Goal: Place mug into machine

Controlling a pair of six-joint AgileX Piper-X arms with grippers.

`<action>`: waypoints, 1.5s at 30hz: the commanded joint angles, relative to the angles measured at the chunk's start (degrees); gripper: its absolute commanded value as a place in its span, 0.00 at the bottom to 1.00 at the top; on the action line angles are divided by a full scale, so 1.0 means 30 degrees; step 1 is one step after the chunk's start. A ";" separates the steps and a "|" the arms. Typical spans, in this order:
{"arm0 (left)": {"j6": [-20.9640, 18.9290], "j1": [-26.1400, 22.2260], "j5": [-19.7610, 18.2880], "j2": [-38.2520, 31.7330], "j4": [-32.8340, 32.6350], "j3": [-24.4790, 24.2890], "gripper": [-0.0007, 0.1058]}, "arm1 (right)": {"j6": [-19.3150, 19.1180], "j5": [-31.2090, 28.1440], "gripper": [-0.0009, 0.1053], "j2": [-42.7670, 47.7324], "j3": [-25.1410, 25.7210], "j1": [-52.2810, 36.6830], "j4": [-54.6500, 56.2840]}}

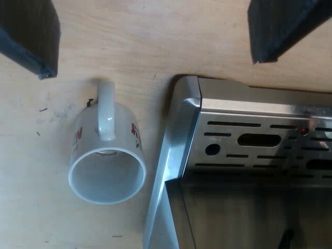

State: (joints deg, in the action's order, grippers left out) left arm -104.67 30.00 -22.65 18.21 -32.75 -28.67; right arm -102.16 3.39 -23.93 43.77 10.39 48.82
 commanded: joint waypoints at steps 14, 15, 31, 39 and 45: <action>0.1058 0.1494 -0.0101 0.2551 0.1604 -0.0171 0.75 | -0.0285 0.0102 0.73 -0.0201 0.0249 -0.0066 -0.0492; 0.1058 0.1494 -0.0101 0.2551 0.1604 -0.0171 0.75 | -0.0285 0.0102 0.73 -0.0201 0.0249 -0.0066 -0.0492; 0.1099 0.1494 -0.0101 0.2551 0.1604 -0.0171 0.75 | -0.0158 0.0102 0.73 -0.0228 -0.3581 -0.0066 -0.3929; 0.1098 0.1494 -0.0101 0.2551 0.1604 -0.0171 0.75 | -0.0158 0.0102 0.73 -0.0228 -0.6259 -0.0066 -0.7647; 0.1098 0.1494 -0.0101 0.2551 0.1604 -0.0171 0.75 | -0.0158 -0.1551 0.73 -0.0228 -0.8773 -0.0066 -1.1777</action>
State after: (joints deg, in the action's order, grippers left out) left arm -101.59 34.13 -22.65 26.10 -29.06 -28.67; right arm -102.30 -0.40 -24.76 17.84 10.39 15.37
